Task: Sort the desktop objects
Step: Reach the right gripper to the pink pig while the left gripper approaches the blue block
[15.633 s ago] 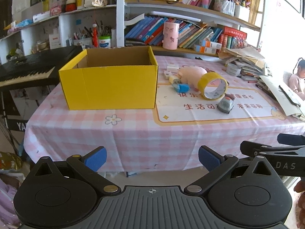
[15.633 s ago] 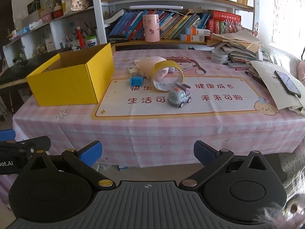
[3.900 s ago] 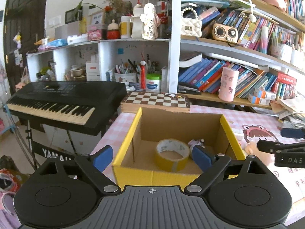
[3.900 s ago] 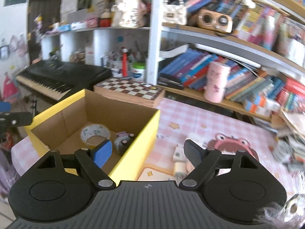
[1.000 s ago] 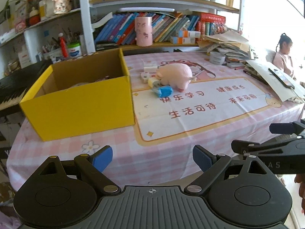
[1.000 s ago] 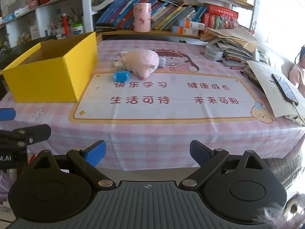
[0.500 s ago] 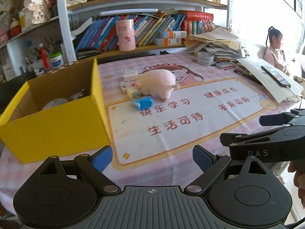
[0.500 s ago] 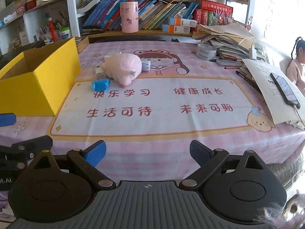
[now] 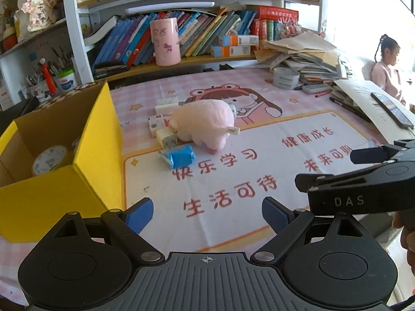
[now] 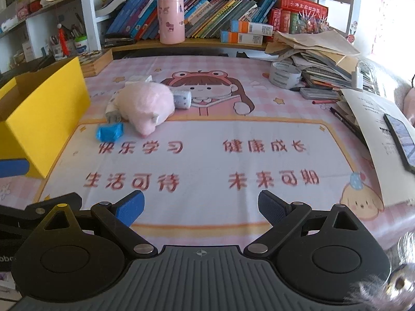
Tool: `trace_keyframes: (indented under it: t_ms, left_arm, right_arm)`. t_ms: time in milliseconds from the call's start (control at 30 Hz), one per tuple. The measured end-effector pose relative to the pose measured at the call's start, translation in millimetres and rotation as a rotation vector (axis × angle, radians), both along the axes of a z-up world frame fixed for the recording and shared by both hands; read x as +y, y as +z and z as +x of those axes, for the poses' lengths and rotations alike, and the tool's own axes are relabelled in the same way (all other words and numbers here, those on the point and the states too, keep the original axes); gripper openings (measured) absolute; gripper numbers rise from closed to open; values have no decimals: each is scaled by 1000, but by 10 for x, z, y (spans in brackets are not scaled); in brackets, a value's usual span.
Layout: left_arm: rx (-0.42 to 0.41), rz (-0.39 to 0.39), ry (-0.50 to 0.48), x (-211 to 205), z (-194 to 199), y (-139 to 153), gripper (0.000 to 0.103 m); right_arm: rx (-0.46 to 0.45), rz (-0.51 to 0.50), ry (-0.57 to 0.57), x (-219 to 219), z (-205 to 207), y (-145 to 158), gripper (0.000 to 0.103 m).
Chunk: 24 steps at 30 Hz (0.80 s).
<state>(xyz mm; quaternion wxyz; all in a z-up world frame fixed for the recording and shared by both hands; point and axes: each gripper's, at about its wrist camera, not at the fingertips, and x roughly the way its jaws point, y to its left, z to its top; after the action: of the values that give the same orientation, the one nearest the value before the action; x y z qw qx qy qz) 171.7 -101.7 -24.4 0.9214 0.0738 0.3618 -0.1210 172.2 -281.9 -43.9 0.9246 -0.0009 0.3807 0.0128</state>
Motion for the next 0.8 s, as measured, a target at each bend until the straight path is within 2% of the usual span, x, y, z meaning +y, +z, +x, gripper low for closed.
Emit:
trace_keyframes:
  t_ms: [367,633,800]
  left_arm:
    - [21,14,92,-154,311,-72,93]
    - [24,32,186,-174,659,-194,92]
    - [28,46,202,-207,757,-222,92]
  right_arm:
    - [-13,23,138,-151,691,15,95]
    - [-69,-14,401,31,1358,148,94]
    - [-57,-40,557,275,1693,160,94]
